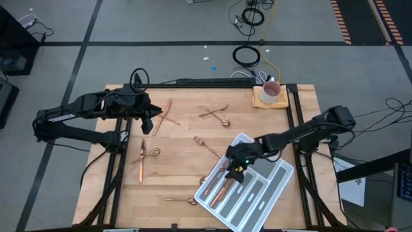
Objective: Sort silverware
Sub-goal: Put the gold knife into the silverware tray
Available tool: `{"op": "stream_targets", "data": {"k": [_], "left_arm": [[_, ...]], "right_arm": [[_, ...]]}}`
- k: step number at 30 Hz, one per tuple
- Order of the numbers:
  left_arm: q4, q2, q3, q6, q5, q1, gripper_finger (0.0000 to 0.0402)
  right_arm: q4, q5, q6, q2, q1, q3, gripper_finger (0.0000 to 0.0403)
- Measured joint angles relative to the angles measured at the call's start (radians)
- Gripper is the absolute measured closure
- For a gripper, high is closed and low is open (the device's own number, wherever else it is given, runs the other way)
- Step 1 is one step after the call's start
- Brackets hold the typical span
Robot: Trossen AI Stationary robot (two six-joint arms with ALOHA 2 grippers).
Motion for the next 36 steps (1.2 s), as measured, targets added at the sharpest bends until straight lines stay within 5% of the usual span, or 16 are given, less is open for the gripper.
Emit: {"op": "stream_targets", "data": {"k": [7, 15, 23, 36], "left_arm": [[-0.001, 0.0, 0.0, 0.003, 0.004, 0.0, 0.0343], [0.0, 0.0, 0.0, -0.002, 0.013, 0.0, 0.0343], [0.001, 0.0, 0.0, 0.0, 0.013, 0.0, 0.0343], [0.0, 0.0, 0.0, 0.003, 0.013, 0.0, 0.0343]], "right_arm": [[-0.171, 0.024, -0.087, 0.031, -0.001, 0.153, 0.0193], [-0.712, 0.341, -0.017, 0.019, -0.014, 0.221, 0.0239], [-0.77, 0.377, -0.07, 0.034, -0.043, 0.205, 0.0393], [-0.769, 0.34, -0.118, 0.032, -0.088, 0.2, 0.0398]]}}
